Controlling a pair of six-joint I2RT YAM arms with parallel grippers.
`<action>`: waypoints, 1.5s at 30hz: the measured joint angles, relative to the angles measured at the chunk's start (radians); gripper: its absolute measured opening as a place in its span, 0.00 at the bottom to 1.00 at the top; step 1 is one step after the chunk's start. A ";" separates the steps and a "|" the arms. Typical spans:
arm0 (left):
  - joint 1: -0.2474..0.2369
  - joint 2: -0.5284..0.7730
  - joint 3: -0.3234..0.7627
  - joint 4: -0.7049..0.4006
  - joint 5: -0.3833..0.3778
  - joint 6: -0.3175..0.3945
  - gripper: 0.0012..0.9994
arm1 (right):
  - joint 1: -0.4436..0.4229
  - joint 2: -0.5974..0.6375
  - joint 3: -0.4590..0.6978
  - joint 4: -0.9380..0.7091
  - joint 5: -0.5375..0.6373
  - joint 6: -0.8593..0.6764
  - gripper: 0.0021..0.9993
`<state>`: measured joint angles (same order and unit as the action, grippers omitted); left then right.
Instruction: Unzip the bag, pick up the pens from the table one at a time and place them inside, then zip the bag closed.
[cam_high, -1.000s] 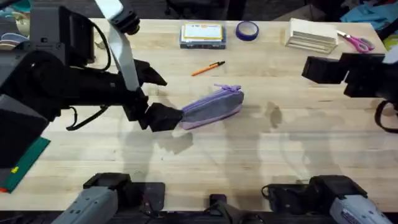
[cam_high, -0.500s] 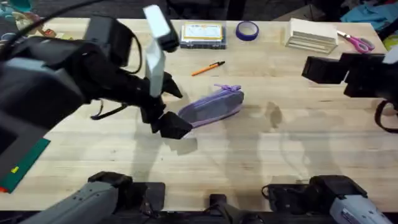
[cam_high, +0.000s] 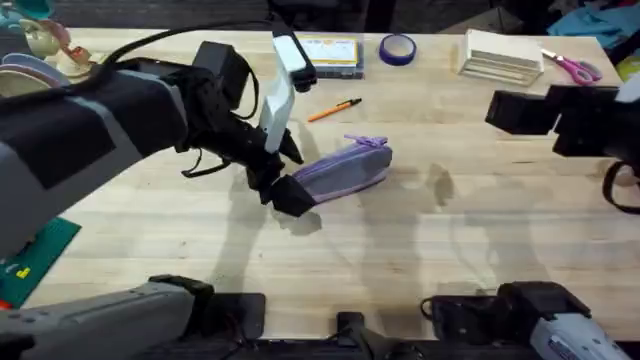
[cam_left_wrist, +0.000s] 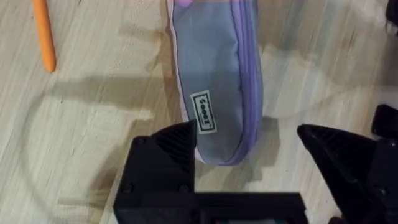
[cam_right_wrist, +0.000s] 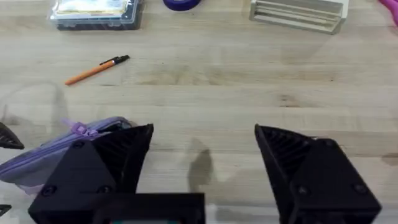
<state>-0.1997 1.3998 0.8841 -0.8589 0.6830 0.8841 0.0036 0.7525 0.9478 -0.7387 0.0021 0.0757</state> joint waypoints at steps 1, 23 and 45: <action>0.000 0.000 0.000 0.000 -0.001 0.000 0.99 | 0.000 0.000 0.000 0.000 0.000 0.000 1.00; 0.000 0.000 0.000 0.040 -0.017 0.003 0.04 | 0.000 0.000 0.000 -0.001 -0.001 0.035 1.00; 0.000 0.000 0.000 0.040 -0.018 0.003 0.04 | 0.248 0.340 0.002 0.182 -0.384 -0.159 1.00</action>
<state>-0.1997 1.3998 0.8845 -0.8188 0.6655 0.8875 0.2520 1.0921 0.9493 -0.5569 -0.3814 -0.0830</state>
